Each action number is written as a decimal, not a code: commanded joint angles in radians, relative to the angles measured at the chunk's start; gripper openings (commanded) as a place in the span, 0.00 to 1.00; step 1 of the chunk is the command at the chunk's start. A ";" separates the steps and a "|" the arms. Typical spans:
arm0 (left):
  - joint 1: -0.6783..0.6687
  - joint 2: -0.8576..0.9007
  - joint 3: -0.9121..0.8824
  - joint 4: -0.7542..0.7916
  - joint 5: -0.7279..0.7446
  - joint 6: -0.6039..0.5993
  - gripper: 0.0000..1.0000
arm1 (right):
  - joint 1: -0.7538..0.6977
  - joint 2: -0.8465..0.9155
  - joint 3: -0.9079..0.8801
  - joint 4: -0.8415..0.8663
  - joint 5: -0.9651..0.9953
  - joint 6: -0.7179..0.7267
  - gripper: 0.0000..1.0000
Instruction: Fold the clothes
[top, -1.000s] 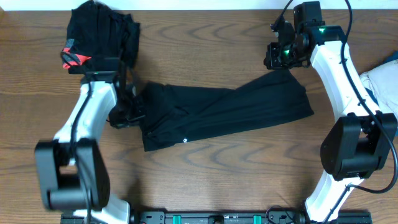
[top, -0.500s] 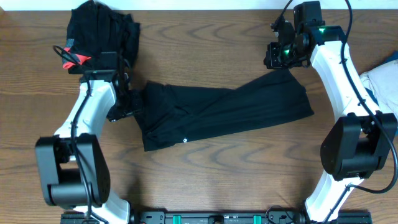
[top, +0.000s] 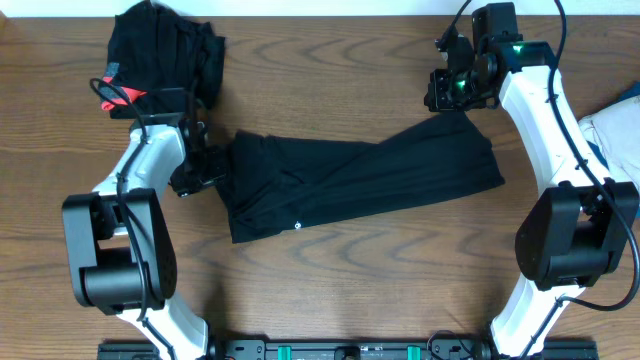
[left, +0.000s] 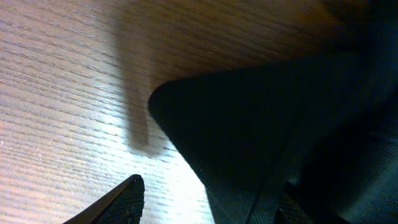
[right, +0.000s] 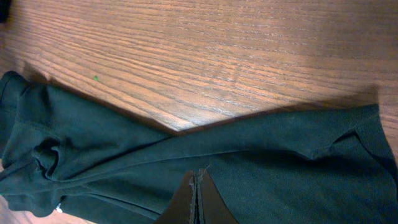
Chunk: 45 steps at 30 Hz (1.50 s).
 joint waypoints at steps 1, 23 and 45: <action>0.031 0.027 -0.008 0.009 0.017 0.009 0.62 | -0.001 -0.003 0.011 -0.003 -0.004 0.006 0.01; 0.055 0.083 -0.008 0.103 0.189 0.063 0.27 | -0.001 -0.003 0.011 -0.010 -0.004 0.006 0.01; 0.055 -0.020 0.003 -0.074 -0.134 0.003 0.06 | -0.001 -0.003 0.011 0.005 0.009 0.006 0.01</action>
